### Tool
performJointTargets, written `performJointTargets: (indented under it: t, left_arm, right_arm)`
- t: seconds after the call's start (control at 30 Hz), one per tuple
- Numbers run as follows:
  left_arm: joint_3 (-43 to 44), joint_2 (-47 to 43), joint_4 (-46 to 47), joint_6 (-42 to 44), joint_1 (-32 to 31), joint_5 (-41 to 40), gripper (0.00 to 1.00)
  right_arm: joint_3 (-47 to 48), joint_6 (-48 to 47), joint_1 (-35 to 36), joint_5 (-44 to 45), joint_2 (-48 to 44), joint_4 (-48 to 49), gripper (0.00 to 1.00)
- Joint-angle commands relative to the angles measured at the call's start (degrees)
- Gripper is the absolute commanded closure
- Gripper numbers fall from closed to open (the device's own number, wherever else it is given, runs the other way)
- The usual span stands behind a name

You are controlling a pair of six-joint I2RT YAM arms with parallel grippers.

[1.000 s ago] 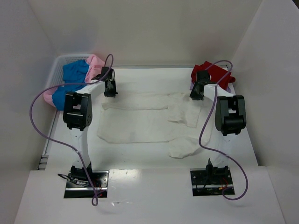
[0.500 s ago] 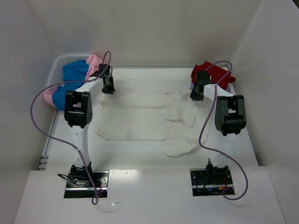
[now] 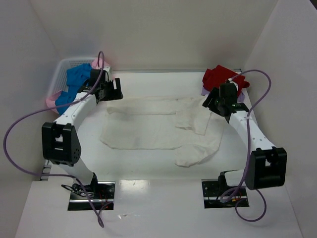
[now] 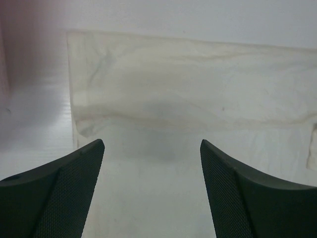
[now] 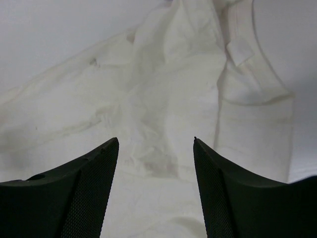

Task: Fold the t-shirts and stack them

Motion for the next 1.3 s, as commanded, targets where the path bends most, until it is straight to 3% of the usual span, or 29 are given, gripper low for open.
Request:
performJointTargets:
  t: [0.0, 0.07, 0.13, 0.3, 0.5, 0.77, 1.1, 1.27]
  left_arm:
    - [-12.4, -8.4, 0.93, -4.36, -0.24, 2.64, 0.12]
    - [-15.28, -12.13, 0.24, -5.06, -0.24, 1.17, 0.11]
    - [-18.24, -15.02, -0.3, -6.16, -0.24, 0.5, 0.1]
    - [-19.81, -18.76, -0.31, -7.61, -0.24, 0.44, 0.07]
    - [-19.81, -19.06, 0.19, -7.61, -0.24, 2.33, 0.06]
    - [-20.34, -16.51, 0.75, -7.0, -0.24, 4.3, 0.05]
    - [-20.32, -13.52, 1.8, -6.47, -0.24, 5.37, 0.05]
    - [-19.81, -12.29, 1.8, -6.47, -0.24, 5.89, 0.05]
  right_arm:
    - [-5.21, 6.1, 8.17, 5.08, -1.85, -10.3, 0.32]
    - [-6.6, 9.41, 9.21, 5.08, -2.37, -13.27, 0.32]
    - [-6.19, 13.87, 14.94, 8.37, -2.9, -15.8, 0.32]
    - [-6.74, 22.18, 20.54, 6.31, -3.31, -19.11, 0.3]
    - [-9.0, 29.61, 24.93, 9.36, -10.02, -22.54, 0.25]
    - [-10.14, 40.61, 32.21, 13.41, -12.8, -36.38, 0.18]
    - [-7.33, 45.65, 34.11, 18.44, -7.12, -38.28, 0.13]
    - [-7.82, 48.9, 34.11, 20.28, -9.05, -39.94, 0.13]
